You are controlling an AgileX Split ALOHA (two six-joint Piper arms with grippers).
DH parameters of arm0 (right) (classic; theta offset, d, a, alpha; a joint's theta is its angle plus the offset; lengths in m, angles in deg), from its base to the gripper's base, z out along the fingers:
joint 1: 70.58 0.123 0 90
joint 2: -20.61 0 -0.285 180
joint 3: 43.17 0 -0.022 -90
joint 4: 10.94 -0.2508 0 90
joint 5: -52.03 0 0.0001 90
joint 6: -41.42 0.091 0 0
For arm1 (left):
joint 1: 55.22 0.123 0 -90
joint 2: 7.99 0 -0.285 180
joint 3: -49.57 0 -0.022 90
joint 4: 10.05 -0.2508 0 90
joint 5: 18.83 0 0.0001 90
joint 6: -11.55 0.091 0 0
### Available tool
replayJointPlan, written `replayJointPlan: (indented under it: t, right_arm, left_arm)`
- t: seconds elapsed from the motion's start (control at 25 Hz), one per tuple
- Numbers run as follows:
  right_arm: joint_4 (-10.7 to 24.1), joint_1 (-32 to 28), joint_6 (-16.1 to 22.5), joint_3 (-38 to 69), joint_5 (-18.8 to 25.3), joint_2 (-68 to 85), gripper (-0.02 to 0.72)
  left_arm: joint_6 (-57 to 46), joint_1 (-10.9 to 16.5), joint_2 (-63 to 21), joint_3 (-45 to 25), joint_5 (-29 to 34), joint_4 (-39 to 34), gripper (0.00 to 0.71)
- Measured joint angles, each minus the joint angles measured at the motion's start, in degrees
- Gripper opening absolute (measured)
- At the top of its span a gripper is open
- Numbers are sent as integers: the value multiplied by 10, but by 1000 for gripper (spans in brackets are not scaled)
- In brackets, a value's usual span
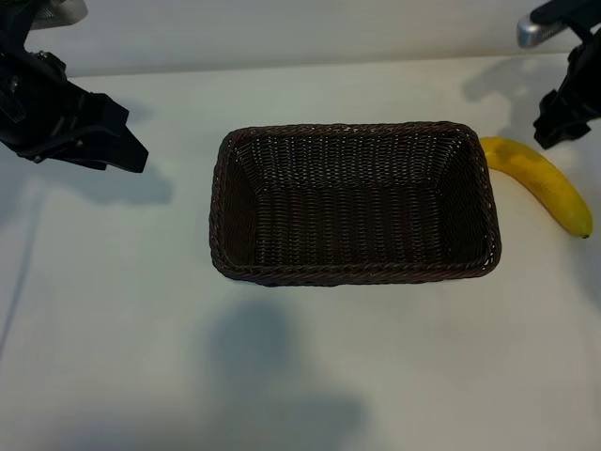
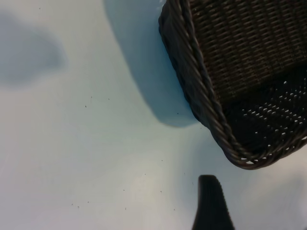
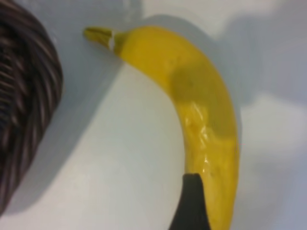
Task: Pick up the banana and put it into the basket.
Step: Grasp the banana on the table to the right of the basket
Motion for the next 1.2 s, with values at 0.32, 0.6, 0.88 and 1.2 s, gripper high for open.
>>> replayJointPlan:
  t: [0.32, 0.6, 0.88, 1.2]
  right_arm:
    - [-23, 0, -22, 37, -31, -2, 592]
    - [-50, 0, -52, 37, -32, -3, 592]
    - [-52, 0, -65, 37, -48, -19, 591]
    - [-52, 0, -69, 37, -56, -49, 591]
  left_arm:
    - [0, 0, 0, 0, -2, 0, 502]
    - [-1, 0, 0, 0, -3, 0, 502]
    - [-1, 0, 0, 0, -4, 0, 502]
    - [-1, 0, 0, 0, -4, 0, 502]
